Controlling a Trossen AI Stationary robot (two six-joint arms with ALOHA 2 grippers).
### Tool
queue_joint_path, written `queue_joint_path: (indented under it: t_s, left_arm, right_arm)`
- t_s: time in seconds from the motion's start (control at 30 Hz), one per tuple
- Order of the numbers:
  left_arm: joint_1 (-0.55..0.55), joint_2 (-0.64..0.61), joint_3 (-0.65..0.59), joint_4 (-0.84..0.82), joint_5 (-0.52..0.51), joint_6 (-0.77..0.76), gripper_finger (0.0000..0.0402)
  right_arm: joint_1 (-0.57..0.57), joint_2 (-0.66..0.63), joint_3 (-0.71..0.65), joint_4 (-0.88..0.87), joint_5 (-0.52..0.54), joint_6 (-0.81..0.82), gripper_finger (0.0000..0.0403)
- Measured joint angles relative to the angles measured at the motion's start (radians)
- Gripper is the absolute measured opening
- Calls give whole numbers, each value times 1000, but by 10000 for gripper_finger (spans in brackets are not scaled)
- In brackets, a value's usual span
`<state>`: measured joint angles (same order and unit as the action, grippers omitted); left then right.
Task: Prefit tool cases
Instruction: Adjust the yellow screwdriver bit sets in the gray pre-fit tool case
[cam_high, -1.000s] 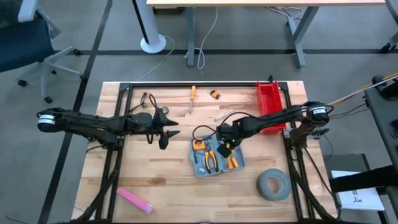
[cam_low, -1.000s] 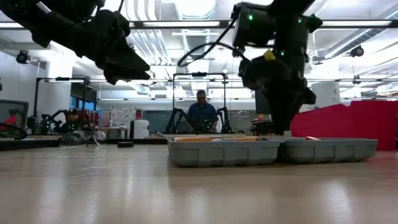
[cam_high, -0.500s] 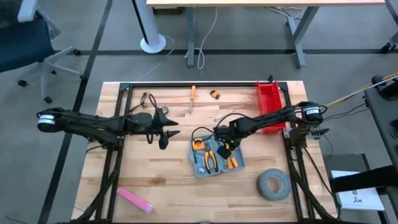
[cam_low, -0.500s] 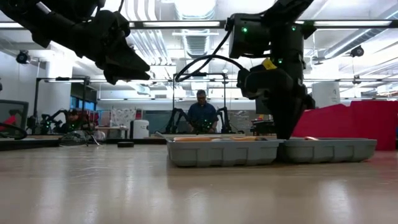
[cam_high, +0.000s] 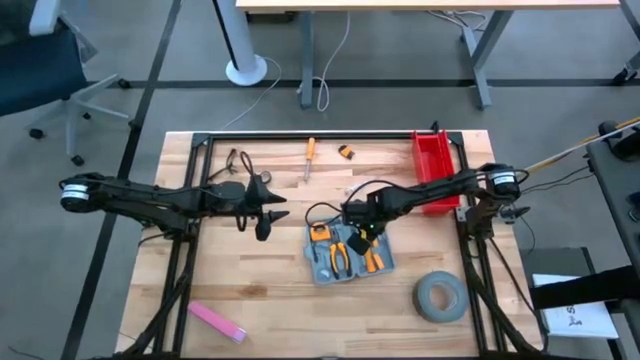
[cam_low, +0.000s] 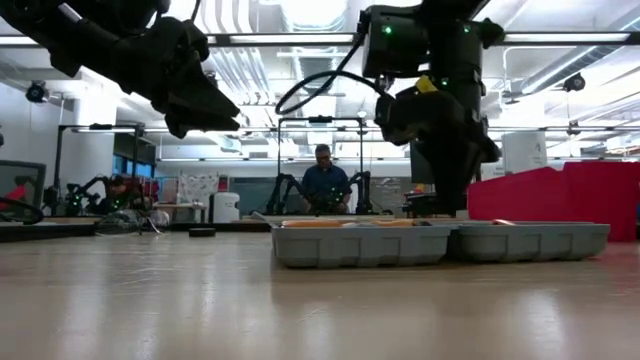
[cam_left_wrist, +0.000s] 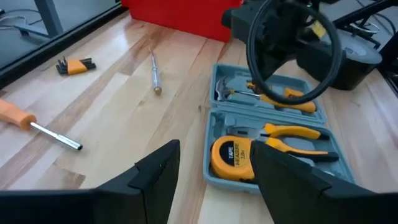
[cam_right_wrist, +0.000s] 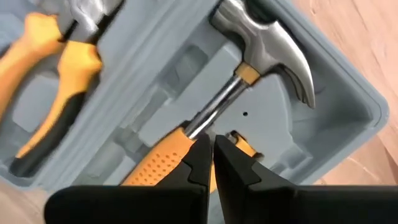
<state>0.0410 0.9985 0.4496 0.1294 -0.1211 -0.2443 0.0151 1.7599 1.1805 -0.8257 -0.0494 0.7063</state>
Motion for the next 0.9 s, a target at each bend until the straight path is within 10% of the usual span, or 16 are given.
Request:
queue_joint_path:
  t_s: [0.47, 0.9]
  left_arm:
    - [0, 0, 0, -5, -1, 8, 204]
    - [0, -4, 0, 1, -1, -4, 204]
  right_arm:
    - [-25, -17, -152, 39, -39, 54, 0]
    - [0, -36, -24, 5, 26, 37, 0]
